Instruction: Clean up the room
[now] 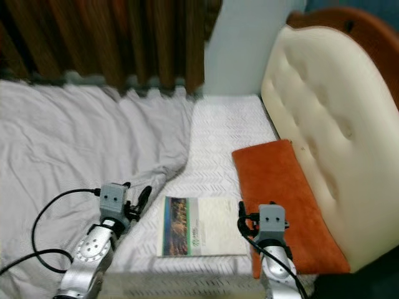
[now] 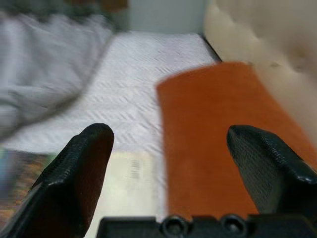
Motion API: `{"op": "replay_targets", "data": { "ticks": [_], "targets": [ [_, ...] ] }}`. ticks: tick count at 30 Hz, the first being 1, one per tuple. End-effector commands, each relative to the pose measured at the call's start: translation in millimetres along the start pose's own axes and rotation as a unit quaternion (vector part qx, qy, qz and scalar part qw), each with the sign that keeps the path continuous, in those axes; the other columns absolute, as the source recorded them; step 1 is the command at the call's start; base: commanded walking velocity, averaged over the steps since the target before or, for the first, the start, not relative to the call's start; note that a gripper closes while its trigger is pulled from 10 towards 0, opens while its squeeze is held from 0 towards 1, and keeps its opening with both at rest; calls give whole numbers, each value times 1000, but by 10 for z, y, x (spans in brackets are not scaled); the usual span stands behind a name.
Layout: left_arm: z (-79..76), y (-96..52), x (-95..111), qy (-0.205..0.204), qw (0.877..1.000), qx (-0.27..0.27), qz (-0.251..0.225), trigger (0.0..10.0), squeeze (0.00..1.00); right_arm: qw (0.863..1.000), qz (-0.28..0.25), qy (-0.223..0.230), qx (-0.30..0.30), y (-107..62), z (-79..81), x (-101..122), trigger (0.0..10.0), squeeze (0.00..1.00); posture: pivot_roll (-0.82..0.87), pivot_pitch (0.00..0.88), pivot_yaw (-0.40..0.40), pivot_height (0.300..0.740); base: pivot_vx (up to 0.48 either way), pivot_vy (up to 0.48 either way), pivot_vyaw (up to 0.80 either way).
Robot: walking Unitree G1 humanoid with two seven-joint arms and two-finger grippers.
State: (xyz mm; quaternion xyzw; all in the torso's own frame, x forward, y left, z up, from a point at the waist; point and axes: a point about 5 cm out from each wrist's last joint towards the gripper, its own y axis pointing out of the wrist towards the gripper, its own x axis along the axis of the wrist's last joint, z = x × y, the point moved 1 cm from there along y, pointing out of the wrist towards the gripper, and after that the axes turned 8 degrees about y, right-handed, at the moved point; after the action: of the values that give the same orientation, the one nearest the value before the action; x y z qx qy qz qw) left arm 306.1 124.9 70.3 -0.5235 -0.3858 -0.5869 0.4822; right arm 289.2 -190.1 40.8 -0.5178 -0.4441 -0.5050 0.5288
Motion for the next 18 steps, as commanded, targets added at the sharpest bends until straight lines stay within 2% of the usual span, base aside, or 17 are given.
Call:
{"op": "replay_targets", "data": {
  "ticks": [1, 7, 18],
  "targets": [
    [56, -17, -122, -23, 999, 26, 29, 10000, 0, 1000, -6, -2, 1, 7, -11, 52, 10000, 0, -16, 0, -79, 740, 0, 476, 0],
    [4, -20, -153, -36, 998, 29, 36, 10000, 0, 1000, 2, -1, 2, 30, -61, 63, 10000, 0, -10, 0, -88, 740, 0, 476, 0],
    [19, -57, -187, -47, 997, 42, 35, 10000, 0, 999, 19, -5, 37, 65, 23, 57, 10000, 0, 15, 0, -110, 740, 0, 477, 0]
  ]
}}
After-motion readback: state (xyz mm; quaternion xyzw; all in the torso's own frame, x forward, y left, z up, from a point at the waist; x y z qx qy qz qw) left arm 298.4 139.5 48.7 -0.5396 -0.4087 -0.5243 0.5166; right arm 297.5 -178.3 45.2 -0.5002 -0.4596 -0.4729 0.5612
